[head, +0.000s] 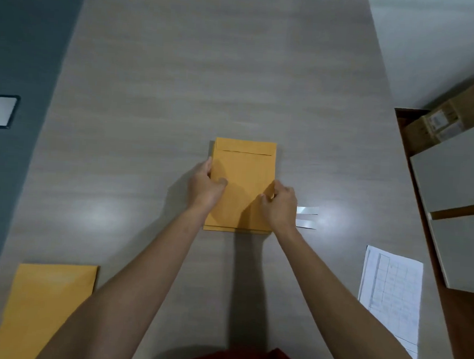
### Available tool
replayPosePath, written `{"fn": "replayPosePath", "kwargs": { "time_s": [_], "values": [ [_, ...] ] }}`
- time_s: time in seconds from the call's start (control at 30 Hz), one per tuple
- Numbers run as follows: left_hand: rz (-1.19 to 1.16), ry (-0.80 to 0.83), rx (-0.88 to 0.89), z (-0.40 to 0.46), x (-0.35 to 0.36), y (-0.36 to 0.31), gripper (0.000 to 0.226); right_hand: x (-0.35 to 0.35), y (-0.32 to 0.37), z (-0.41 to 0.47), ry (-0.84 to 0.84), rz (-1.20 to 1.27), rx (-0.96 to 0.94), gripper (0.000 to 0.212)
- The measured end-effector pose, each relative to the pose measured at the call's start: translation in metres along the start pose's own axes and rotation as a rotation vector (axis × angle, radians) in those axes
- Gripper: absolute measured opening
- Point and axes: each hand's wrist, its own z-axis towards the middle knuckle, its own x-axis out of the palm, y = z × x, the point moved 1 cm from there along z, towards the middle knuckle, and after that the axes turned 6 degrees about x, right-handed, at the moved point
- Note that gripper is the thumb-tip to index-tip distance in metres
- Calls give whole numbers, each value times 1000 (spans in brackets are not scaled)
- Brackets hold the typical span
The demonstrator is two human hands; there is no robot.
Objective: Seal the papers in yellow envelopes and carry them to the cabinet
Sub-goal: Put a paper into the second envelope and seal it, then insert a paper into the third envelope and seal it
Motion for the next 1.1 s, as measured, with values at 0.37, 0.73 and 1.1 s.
{"fn": "replayPosePath", "kwargs": {
  "time_s": [0.37,0.73,1.1],
  "values": [
    [114,-41,17,-16,-3,18,57,10,2,-16,-8,-25,7,49],
    [221,-142,-35,-71,-54,53,56,18,6,-79,-27,-141,-195,63],
    [467,-556,-166,-181,-187,153,63,113,37,-183,333,-333,-596,57]
  ]
}}
